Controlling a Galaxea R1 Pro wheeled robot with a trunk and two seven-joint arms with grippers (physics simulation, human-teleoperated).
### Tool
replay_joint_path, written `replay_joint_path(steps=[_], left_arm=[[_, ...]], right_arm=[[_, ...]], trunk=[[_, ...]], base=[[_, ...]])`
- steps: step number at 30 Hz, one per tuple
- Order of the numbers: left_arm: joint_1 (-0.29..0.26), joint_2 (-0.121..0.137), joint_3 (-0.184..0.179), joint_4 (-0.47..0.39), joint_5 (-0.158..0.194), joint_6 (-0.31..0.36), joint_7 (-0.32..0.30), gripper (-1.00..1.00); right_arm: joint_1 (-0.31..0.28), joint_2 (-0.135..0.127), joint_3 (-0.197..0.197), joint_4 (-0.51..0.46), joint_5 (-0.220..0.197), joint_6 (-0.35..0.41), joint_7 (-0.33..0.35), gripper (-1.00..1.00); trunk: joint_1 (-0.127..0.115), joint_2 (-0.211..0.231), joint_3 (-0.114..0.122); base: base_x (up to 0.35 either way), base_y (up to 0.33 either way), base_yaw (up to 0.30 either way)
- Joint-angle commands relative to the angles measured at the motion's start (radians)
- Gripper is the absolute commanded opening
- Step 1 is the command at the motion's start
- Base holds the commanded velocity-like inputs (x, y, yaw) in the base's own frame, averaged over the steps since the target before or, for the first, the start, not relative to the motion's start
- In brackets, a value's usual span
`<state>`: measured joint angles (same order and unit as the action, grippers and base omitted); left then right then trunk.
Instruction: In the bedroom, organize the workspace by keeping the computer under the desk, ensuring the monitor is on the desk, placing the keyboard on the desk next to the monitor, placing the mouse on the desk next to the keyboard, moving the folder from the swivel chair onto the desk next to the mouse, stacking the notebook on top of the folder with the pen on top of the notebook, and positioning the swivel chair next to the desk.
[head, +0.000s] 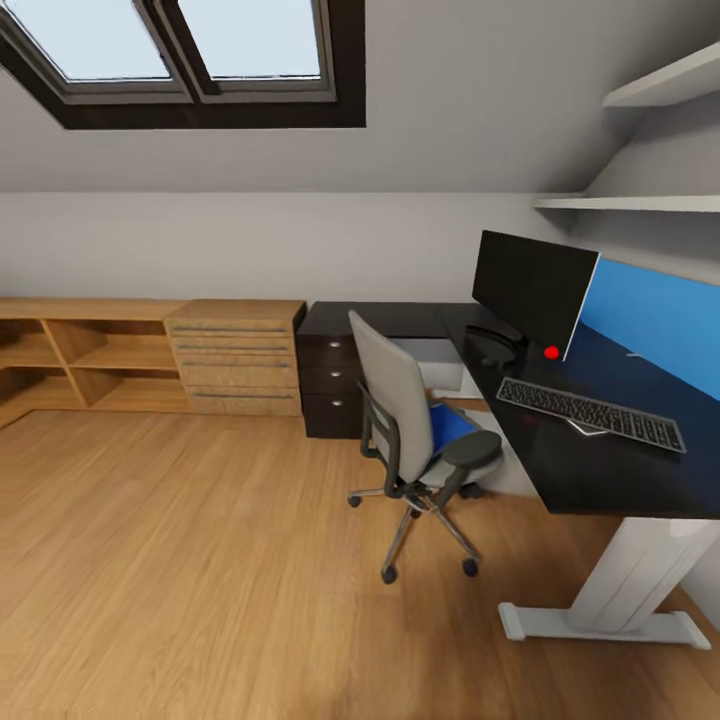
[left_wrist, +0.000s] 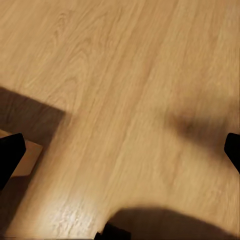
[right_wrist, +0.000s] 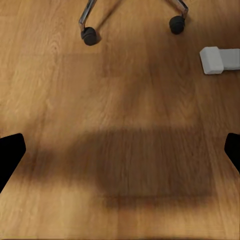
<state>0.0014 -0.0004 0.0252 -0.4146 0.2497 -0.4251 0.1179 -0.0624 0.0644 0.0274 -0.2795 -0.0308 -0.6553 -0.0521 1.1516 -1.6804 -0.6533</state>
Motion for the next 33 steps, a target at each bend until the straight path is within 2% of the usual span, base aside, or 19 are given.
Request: replay_joint_path(steps=[1,14,31,33], left_arm=[[0.0,0.0,-0.001,-0.001,0.001,-0.001,0.003,1.0],[0.0,0.0,-0.002,-0.001,0.001,-0.001,0.026,1.0],[0.0,0.0,-0.004,-0.002,0.002,-0.001,0.038,1.0],[0.0,0.0,-0.004,-0.069,0.001,0.002,0.035,1.0]], right_arm=[[0.0,0.0,0.003,0.0,-0.003,-0.003,-0.004,1.0],[0.0,0.0,0.004,0.0,-0.003,-0.003,-0.003,1.0],[0.0,-0.002,0.004,-0.004,-0.003,-0.004,-0.003,1.0],[0.0,0.0,0.004,-0.031,-0.003,-0.025,-0.005,1.0]], trunk=[[0.004,-0.008,-0.003],[0.054,-0.099,-0.042],[0.119,-0.218,-0.095],[0.126,-0.232,-0.102]], base=[[-0.134,-0.017,0.107],[-0.227,-0.121,0.03],[-0.018,-0.014,0.001],[0.0,0.0,0.0]])
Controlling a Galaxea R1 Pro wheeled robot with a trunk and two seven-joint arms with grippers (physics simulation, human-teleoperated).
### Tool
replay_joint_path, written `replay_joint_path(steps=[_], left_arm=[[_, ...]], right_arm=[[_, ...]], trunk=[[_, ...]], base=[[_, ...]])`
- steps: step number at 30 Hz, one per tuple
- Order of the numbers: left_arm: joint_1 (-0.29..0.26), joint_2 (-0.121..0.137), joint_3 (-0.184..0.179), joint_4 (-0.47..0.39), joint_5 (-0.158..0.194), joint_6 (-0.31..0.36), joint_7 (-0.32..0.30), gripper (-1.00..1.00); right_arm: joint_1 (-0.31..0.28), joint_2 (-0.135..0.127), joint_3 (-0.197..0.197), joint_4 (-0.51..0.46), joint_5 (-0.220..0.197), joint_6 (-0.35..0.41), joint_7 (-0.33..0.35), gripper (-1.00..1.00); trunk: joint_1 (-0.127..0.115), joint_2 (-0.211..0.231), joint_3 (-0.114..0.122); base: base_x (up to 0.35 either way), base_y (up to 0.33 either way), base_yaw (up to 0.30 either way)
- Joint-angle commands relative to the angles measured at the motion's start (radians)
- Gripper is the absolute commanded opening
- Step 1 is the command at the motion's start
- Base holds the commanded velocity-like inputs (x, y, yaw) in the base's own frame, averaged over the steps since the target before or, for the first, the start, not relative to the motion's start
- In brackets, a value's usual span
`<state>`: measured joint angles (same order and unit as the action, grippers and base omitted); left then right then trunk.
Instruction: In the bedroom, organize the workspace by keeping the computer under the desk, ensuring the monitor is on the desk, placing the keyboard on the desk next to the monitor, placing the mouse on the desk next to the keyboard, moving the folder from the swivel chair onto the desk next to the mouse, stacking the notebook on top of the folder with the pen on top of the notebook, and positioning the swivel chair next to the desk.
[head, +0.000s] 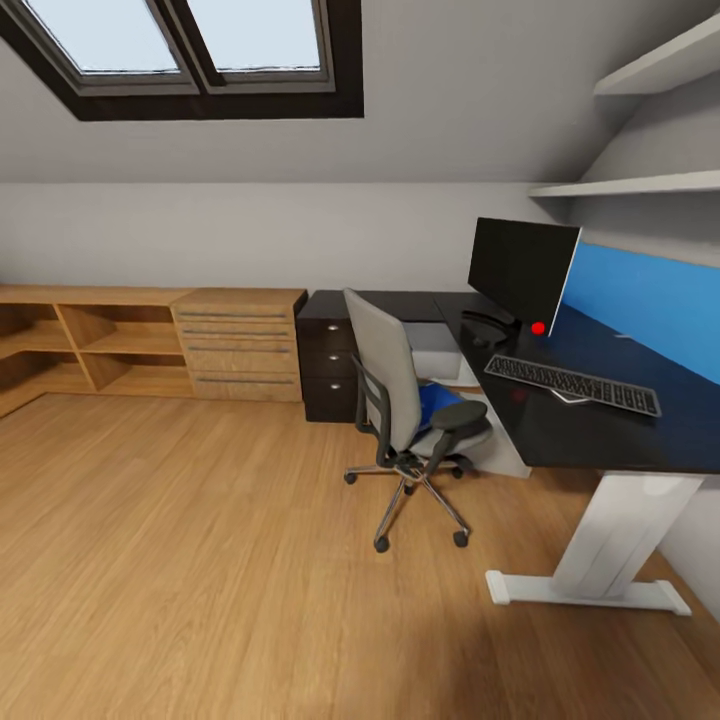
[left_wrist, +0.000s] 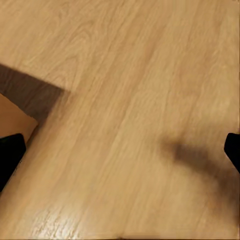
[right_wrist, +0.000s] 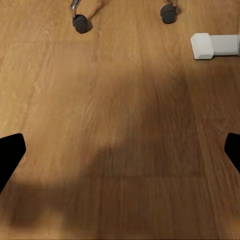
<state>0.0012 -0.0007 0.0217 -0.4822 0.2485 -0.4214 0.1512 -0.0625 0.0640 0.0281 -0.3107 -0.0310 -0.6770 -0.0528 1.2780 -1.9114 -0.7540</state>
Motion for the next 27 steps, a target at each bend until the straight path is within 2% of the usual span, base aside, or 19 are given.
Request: replay_joint_path(steps=[1,4,5,7,8,10,13,14,16,17,18,19,23,24,26,27], left_arm=[[0.0,0.0,0.0,-0.032,0.002,0.001,0.002,1.0],[0.0,-0.001,0.0,-0.163,0.003,0.042,0.002,1.0],[0.0,-0.003,-0.001,-0.222,0.002,0.088,0.002,1.0],[0.0,-0.008,-0.001,-0.286,0.002,0.148,0.002,1.0],[0.001,-0.016,-0.001,-0.365,0.002,0.218,0.002,1.0],[0.001,-0.022,-0.002,-0.464,0.002,0.299,0.002,1.0],[0.011,-0.032,-0.003,-0.789,0.003,0.572,0.003,1.0],[0.016,-0.033,-0.003,-0.835,0.003,0.616,0.003,1.0],[0.023,-0.034,-0.003,-0.918,0.004,0.694,0.003,1.0],[0.03,-0.036,-0.004,-1.011,0.004,0.776,0.004,1.0],[0.031,-0.036,-0.004,-1.032,0.004,0.794,0.004,1.0],[0.033,-0.037,-0.007,-1.062,0.004,0.82,0.004,1.0],[0.035,-0.043,-0.019,-1.098,0.005,0.848,0.004,1.0],[0.036,-0.048,-0.033,-1.112,0.005,0.855,0.004,1.0],[0.036,-0.055,-0.048,-1.121,0.005,0.859,0.004,1.0],[0.037,-0.064,-0.062,-1.127,0.005,0.862,0.004,1.0]], right_arm=[[0.0,0.0,0.003,-0.012,-0.003,-0.011,-0.005,1.0],[0.0,0.001,0.001,-0.086,-0.007,-0.027,-0.01,1.0],[0.0,0.001,0.0,-0.134,-0.008,-0.022,-0.013,1.0],[0.0,0.0,-0.001,-0.193,-0.01,0.0,-0.018,1.0],[0.0,-0.001,-0.002,-0.261,-0.011,0.043,-0.028,1.0],[0.0,-0.001,-0.002,-0.335,-0.012,0.107,-0.043,1.0],[-0.01,-0.003,-0.004,-0.541,-0.014,0.347,-0.109,1.0],[-0.019,-0.003,-0.004,-0.566,-0.014,0.381,-0.119,1.0],[-0.051,-0.004,-0.005,-0.6,-0.014,0.441,-0.132,1.0],[-0.119,-0.004,-0.011,-0.621,-0.015,0.514,-0.145,1.0],[-0.145,-0.004,-0.015,-0.619,-0.017,0.536,-0.147,1.0],[-0.197,-0.004,-0.025,-0.601,-0.024,0.578,-0.15,1.0],[-0.301,-0.004,-0.05,-0.534,-0.053,0.658,-0.15,1.0],[-0.351,-0.005,-0.058,-0.492,-0.072,0.693,-0.15,1.0],[-0.399,-0.005,-0.063,-0.446,-0.09,0.72,-0.149,1.0],[-0.444,-0.005,-0.067,-0.398,-0.105,0.738,-0.148,1.0]], trunk=[[0.004,-0.008,-0.004],[0.015,-0.029,-0.013],[0.019,-0.036,-0.017],[0.027,-0.05,-0.023],[0.031,-0.057,-0.026],[0.038,-0.071,-0.032],[0.05,-0.092,-0.042],[0.054,-0.099,-0.045],[0.061,-0.113,-0.051],[0.065,-0.12,-0.054],[0.069,-0.127,-0.057],[0.073,-0.134,-0.06],[0.088,-0.162,-0.073],[0.092,-0.169,-0.076],[0.1,-0.183,-0.082],[0.104,-0.19,-0.086]], base=[[0.0,0.0,0.0],[0.0,0.0,0.0],[0.0,0.0,0.0],[0.0,0.0,0.0],[0.0,0.0,0.0],[0.0,0.0,0.0],[0.0,0.0,0.0],[0.0,0.0,0.0],[0.0,0.0,0.0],[0.0,0.0,0.0],[0.0,0.0,0.0],[0.0,0.0,0.0],[0.0,0.0,0.0],[0.0,0.0,0.0],[0.0,0.0,0.0],[0.0,0.0,0.0]])
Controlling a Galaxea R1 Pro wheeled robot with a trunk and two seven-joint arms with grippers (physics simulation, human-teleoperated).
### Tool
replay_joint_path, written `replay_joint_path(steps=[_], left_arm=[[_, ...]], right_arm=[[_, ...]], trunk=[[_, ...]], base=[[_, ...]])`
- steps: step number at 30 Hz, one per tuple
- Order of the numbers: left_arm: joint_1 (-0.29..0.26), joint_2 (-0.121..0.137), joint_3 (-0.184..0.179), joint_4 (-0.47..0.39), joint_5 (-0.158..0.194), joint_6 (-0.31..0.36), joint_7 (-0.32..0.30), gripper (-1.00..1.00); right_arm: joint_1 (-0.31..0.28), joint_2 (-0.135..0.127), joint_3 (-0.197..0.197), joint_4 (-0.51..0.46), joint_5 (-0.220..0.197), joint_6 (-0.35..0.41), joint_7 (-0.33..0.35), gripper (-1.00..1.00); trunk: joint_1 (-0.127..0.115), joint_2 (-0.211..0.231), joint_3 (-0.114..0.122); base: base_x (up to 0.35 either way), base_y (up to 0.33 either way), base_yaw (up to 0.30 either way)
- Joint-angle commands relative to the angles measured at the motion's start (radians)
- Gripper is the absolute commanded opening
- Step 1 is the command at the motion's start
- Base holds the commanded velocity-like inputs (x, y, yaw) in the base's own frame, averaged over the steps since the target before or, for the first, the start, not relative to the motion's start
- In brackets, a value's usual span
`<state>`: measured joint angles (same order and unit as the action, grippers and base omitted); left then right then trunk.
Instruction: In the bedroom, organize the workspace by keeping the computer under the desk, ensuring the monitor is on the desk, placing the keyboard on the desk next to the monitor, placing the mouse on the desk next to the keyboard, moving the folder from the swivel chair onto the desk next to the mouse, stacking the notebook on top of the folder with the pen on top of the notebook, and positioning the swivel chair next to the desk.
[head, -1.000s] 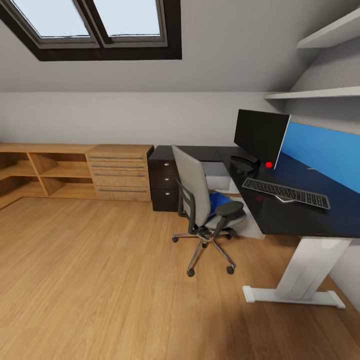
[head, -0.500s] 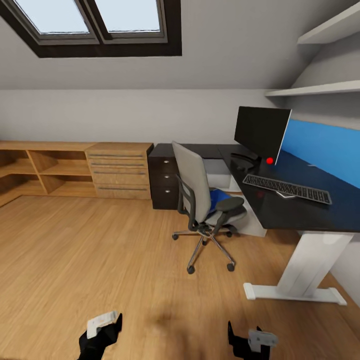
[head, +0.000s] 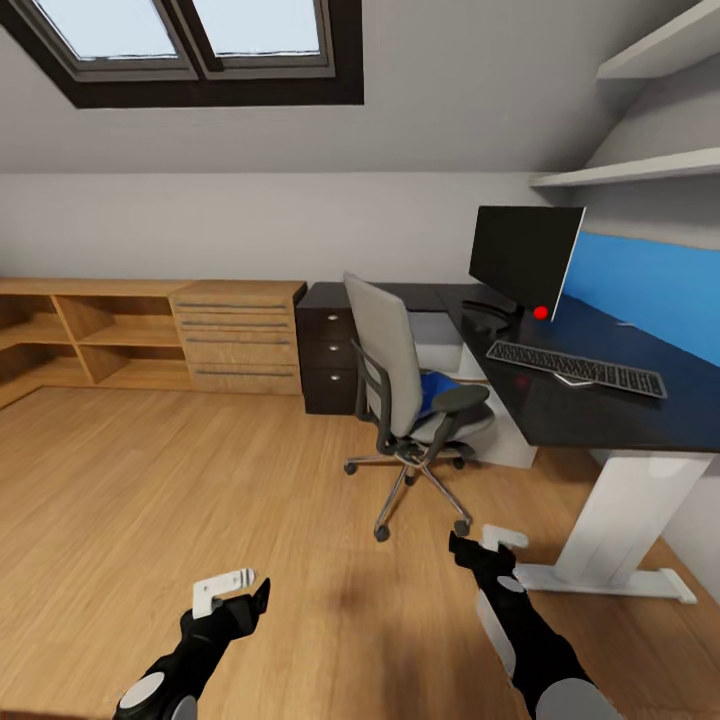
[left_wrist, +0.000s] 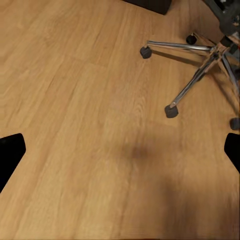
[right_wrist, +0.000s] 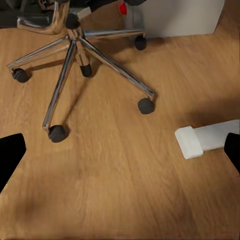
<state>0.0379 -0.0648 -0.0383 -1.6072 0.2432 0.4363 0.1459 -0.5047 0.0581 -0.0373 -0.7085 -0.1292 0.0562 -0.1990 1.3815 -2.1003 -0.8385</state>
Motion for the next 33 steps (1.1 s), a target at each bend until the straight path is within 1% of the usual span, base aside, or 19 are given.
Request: replay_joint_path(steps=[1,5,7,9,10,13,14,15,18,19,20,22,23,24,26,27,28,29,33], left_arm=[[0.0,-0.005,-0.007,-0.004,0.01,0.004,0.009,1.0],[0.0,-0.031,-0.025,-0.01,0.01,0.006,0.008,1.0],[0.0,-0.039,-0.058,-0.011,0.009,0.005,0.008,1.0],[0.0,-0.038,-0.085,-0.012,0.008,0.001,0.008,1.0],[0.0,-0.032,-0.099,-0.012,0.008,-0.006,0.008,1.0],[0.0,-0.017,-0.11,-0.013,0.008,-0.034,0.007,1.0],[0.0,-0.008,-0.113,-0.013,0.008,-0.061,0.007,1.0],[0.002,0.004,-0.118,-0.013,0.007,-0.13,0.007,1.0],[0.035,0.015,-0.118,-0.013,0.007,-0.282,0.007,1.0],[0.044,0.017,-0.119,-0.013,0.007,-0.31,0.007,1.0],[0.066,0.024,-0.12,-0.013,0.007,-0.375,0.007,1.0],[0.072,0.025,-0.121,-0.013,0.007,-0.39,0.007,1.0],[0.075,0.026,-0.122,-0.013,0.007,-0.384,0.007,1.0],[0.079,0.024,-0.124,-0.013,0.007,-0.316,0.007,1.0],[0.08,0.021,-0.124,-0.013,0.007,-0.265,0.008,1.0],[0.081,0.011,-0.124,-0.013,0.007,-0.202,0.008,1.0],[0.081,-0.003,-0.125,-0.013,0.007,-0.172,0.008,1.0],[0.081,-0.023,-0.125,-0.013,0.007,-0.15,0.008,1.0],[0.069,-0.054,-0.126,-0.013,0.007,-0.105,0.008,1.0]], right_arm=[[-0.024,0.0,-0.002,0.023,-0.014,0.012,-0.002,1.0],[-0.121,0.0,-0.007,0.127,-0.036,0.03,-0.001,1.0],[-0.164,0.0,-0.009,0.165,-0.068,0.034,-0.001,1.0],[-0.188,-0.001,-0.01,0.185,-0.109,0.035,-0.001,1.0],[-0.2,-0.001,-0.011,0.196,-0.142,0.035,-0.001,1.0],[-0.207,0.0,-0.011,0.206,-0.169,0.034,-0.002,1.0],[-0.209,-0.001,-0.011,0.208,-0.176,0.034,-0.003,1.0],[-0.21,-0.005,-0.011,0.209,-0.182,0.034,-0.003,1.0],[-0.211,-0.028,-0.014,0.21,-0.189,0.037,-0.003,1.0],[-0.211,-0.031,-0.014,0.21,-0.193,0.037,-0.003,1.0],[-0.212,-0.039,-0.015,0.21,-0.214,0.039,-0.004,1.0],[-0.212,-0.041,-0.014,0.209,-0.223,0.039,-0.004,1.0],[-0.212,-0.042,-0.014,0.209,-0.229,0.039,-0.005,1.0],[-0.212,-0.043,-0.014,0.209,-0.235,0.04,-0.005,1.0],[-0.212,-0.044,-0.013,0.209,-0.236,0.04,-0.005,1.0],[-0.212,-0.044,-0.013,0.208,-0.238,0.04,-0.005,1.0],[-0.212,-0.045,-0.013,0.208,-0.238,0.04,-0.005,1.0],[-0.212,-0.045,-0.013,0.208,-0.239,0.04,-0.005,1.0],[-0.212,-0.047,-0.013,0.207,-0.24,0.04,-0.004,1.0]], trunk=[[0.004,-0.008,-0.004],[0.019,-0.036,-0.017],[0.019,-0.036,-0.017],[0.019,-0.036,-0.017],[0.023,-0.043,-0.02],[0.035,-0.064,-0.029],[0.038,-0.071,-0.032],[0.042,-0.078,-0.035],[0.054,-0.099,-0.045],[0.058,-0.106,-0.048],[0.061,-0.113,-0.051],[0.069,-0.127,-0.057],[0.073,-0.134,-0.061],[0.077,-0.141,-0.064],[0.084,-0.155,-0.07],[0.088,-0.162,-0.073],[0.092,-0.169,-0.076],[0.096,-0.176,-0.079],[0.111,-0.204,-0.092]], base=[[0.0,0.0,0.0],[0.0,0.0,0.0],[0.0,0.0,0.0],[0.0,0.0,0.0],[0.0,0.0,0.0],[0.0,0.0,0.0],[0.0,0.0,0.0],[0.0,0.0,0.0],[0.0,0.0,0.0],[0.0,0.0,0.0],[0.0,0.0,0.0],[0.0,0.0,0.0],[0.0,0.0,0.0],[0.0,0.0,0.0],[0.0,0.0,0.0],[0.0,0.0,0.0],[0.0,0.0,0.0],[0.0,0.0,0.0],[0.0,0.0,0.0]])
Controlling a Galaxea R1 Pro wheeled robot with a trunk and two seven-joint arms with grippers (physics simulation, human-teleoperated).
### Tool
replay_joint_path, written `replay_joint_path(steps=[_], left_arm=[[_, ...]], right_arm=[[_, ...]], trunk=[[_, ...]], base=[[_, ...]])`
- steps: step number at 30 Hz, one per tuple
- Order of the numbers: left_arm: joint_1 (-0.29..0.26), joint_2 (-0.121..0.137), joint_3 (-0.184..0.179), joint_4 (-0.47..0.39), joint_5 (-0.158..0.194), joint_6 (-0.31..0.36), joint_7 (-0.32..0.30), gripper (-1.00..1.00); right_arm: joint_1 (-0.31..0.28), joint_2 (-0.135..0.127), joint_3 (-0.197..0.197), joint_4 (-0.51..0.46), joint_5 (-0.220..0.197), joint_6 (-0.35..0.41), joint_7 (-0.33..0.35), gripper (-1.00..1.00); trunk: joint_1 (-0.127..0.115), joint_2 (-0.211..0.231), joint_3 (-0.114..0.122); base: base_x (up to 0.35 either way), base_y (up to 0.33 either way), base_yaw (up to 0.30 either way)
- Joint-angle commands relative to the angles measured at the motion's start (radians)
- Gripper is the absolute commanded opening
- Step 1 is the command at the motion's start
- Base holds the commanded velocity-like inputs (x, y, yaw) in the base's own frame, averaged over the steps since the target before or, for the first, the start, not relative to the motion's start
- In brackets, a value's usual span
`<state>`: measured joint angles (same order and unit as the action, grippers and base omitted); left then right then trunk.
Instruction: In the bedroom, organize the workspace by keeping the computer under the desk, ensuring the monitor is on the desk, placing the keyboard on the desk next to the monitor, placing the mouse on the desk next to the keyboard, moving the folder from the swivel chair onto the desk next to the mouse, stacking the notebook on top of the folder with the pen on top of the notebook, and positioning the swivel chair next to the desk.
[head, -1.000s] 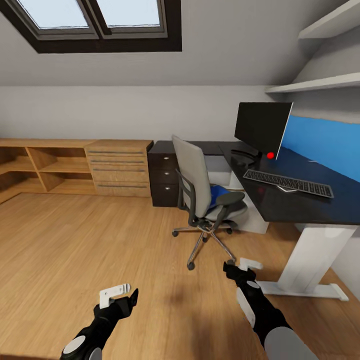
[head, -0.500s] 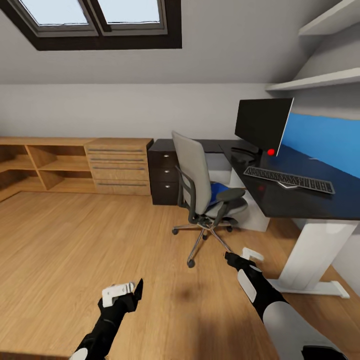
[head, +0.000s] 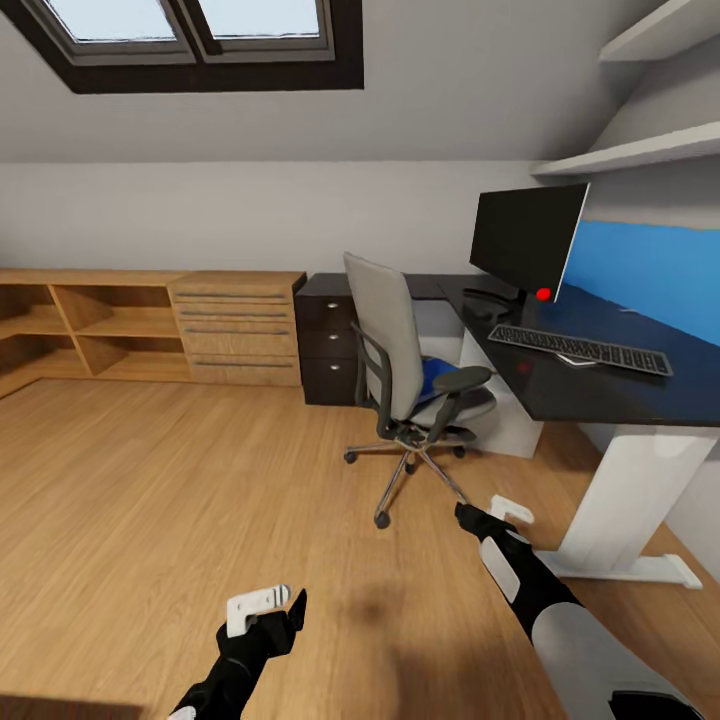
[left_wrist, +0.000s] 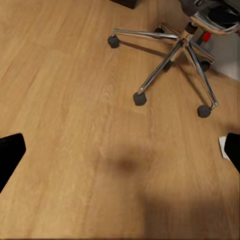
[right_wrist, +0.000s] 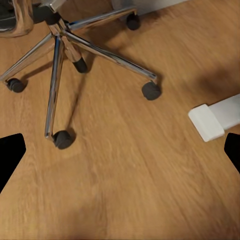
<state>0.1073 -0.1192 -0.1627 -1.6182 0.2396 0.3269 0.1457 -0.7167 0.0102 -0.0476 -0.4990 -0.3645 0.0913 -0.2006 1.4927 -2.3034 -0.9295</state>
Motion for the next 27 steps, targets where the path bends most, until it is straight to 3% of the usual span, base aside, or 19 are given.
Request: replay_joint_path(steps=[1,7,13,27], left_arm=[[-0.018,-0.008,-0.001,-0.002,0.01,0.036,0.008,1.0],[-0.069,-0.014,0.005,-0.002,0.01,0.155,0.007,1.0],[-0.074,0.012,0.017,-0.002,0.011,0.169,0.007,1.0],[-0.075,0.024,0.028,-0.002,0.011,0.173,0.008,1.0]], right_arm=[[0.0,-0.001,-0.004,-0.003,-0.005,0.005,-0.002,1.0],[0.0,-0.003,-0.004,-0.012,-0.003,-0.001,-0.003,1.0],[0.0,-0.002,-0.003,-0.014,-0.003,-0.002,-0.002,1.0],[0.003,0.0,-0.003,-0.065,-0.003,-0.002,-0.003,1.0]], trunk=[[0.004,-0.008,-0.004],[0.023,-0.043,-0.02],[0.023,-0.043,-0.02],[0.023,-0.043,-0.02]], base=[[0.0,0.0,0.0],[0.0,0.0,0.0],[0.0,0.0,0.0],[0.005,0.0,0.0]])
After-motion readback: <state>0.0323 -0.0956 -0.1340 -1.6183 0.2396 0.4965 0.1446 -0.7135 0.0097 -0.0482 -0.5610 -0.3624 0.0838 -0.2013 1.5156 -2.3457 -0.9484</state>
